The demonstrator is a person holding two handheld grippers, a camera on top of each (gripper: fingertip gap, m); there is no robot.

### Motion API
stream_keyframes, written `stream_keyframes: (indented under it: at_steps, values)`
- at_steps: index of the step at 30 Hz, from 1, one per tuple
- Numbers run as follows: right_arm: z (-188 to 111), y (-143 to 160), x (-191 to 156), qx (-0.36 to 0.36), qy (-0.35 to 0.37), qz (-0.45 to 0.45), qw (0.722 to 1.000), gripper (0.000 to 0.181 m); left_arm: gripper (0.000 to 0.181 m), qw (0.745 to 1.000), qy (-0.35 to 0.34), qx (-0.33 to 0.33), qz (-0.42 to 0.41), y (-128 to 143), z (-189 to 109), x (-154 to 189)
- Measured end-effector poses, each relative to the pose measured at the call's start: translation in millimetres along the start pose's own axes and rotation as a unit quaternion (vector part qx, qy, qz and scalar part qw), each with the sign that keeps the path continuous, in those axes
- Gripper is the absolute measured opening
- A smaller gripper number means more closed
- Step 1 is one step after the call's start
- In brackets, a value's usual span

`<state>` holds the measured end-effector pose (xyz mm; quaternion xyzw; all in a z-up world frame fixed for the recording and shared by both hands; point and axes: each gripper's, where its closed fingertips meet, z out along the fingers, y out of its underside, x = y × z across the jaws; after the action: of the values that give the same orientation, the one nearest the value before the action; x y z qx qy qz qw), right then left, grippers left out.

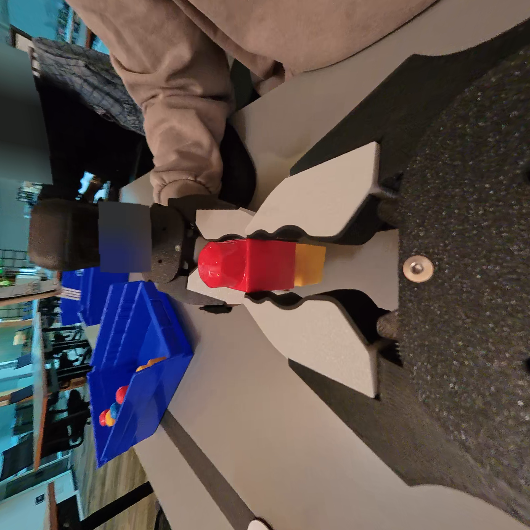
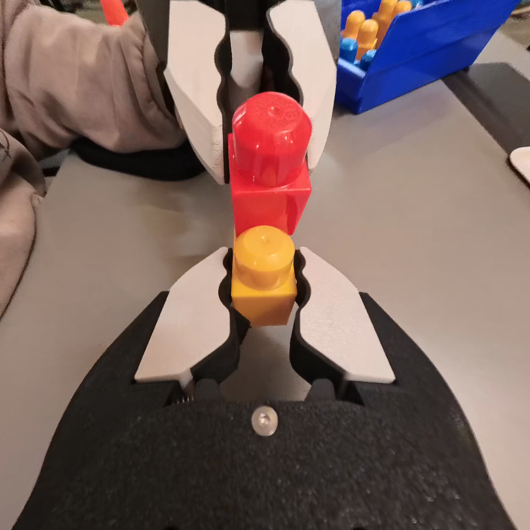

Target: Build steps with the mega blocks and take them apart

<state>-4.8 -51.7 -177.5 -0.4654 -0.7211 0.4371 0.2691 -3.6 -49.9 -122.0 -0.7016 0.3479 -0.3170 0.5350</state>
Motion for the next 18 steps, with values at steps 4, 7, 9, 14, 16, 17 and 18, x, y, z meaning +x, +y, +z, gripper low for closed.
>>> stream_keyframes:
  at_steps: [4,7,9,14,16,17,18]
  values:
    - [-9,-26,1,0.077,0.004,0.018,0.997,0.041,0.035,0.997,0.001,0.071,-0.028,-20,-7,-3]
    - [-20,-45,2,0.139,-0.004,0.046,0.989,0.04,0.035,0.99,-0.001,0.129,-0.049,-35,-9,-5]
    - [-26,-56,2,0.174,-0.008,0.063,0.983,0.04,0.035,0.982,0.002,0.174,-0.069,-45,-11,-5]
    - [-33,-67,1,0.209,-0.017,0.075,0.975,0.041,0.034,0.971,0.005,0.222,-0.091,-58,-14,-3]
    - [-33,-68,0,0.209,-0.014,0.069,0.975,0.04,0.035,0.97,0.003,0.226,-0.086,-61,-16,-2]
    - [-34,-69,-1,0.211,-0.015,0.068,0.975,0.04,0.035,0.97,0.002,0.228,-0.085,-62,-16,-2]
    - [-34,-70,-1,0.216,-0.016,0.068,0.974,0.04,0.035,0.97,0.003,0.228,-0.085,-62,-16,-1]
